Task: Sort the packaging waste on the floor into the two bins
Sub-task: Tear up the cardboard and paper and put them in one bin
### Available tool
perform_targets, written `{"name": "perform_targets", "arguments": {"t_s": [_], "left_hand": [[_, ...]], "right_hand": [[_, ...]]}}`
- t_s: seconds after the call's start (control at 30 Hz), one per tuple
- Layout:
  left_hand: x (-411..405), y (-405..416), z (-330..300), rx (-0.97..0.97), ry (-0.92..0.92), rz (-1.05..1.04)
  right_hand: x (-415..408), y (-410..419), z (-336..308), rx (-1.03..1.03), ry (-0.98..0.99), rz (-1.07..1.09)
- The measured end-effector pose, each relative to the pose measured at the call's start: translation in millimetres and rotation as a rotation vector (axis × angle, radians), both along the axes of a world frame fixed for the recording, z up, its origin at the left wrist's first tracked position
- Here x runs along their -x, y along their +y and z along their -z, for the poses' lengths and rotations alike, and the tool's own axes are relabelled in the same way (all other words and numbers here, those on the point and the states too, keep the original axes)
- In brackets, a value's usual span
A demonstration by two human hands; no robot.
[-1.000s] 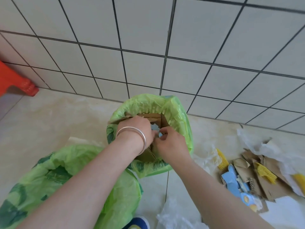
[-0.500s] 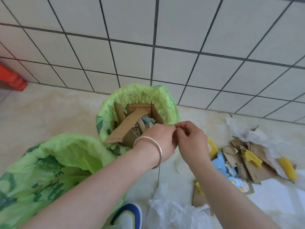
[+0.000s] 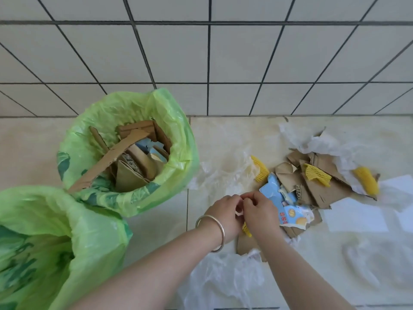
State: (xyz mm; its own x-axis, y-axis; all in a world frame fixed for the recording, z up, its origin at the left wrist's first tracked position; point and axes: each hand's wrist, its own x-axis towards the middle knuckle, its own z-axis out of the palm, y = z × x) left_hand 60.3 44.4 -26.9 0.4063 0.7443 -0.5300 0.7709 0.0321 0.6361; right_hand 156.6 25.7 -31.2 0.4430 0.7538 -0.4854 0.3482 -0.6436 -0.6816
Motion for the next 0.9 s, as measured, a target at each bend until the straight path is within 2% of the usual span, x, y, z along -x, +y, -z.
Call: {"name": "perform_targets", "arguments": {"t_s": [0.23, 0.4, 0.53, 0.6, 0.7, 0.83, 0.9], "left_hand": [[-20.5, -0.7, 36.8, 0.08, 0.028, 0.053], [-50.3, -2.7, 50.3, 0.083, 0.044, 0.149], [-58.2, -3.9, 62.6, 0.034, 0.087, 0.091], [-53.9, -0.9, 69.0, -0.011, 0.149, 0.001], [-45.0, -0.2, 78.8, 0.01, 0.207, -0.014], [-41.9, -6.3, 86.9, 0.054, 0.187, -0.034], [-42.8, -9.4, 89.0, 0.036, 0.216, -0.01]], "right_hand": [[-30.8, -21.1, 29.2, 0.11, 0.013, -0.058], [-60.5, -28.4, 39.8, 0.133, -0.065, 0.005], [-79.4, -31.0, 51.7, 0.097, -0.208, -0.021], [-85.3, -33.3, 58.2, 0.08, -0.334, -0.078], [-88.6, -39.3, 70.7, 0.039, -0.545, -0.162], [-87.4, -45.5, 79.5, 0.118, -0.5, -0.21], [-85.8, -47.8, 81.3, 0.075, -0.529, -0.189]]}}
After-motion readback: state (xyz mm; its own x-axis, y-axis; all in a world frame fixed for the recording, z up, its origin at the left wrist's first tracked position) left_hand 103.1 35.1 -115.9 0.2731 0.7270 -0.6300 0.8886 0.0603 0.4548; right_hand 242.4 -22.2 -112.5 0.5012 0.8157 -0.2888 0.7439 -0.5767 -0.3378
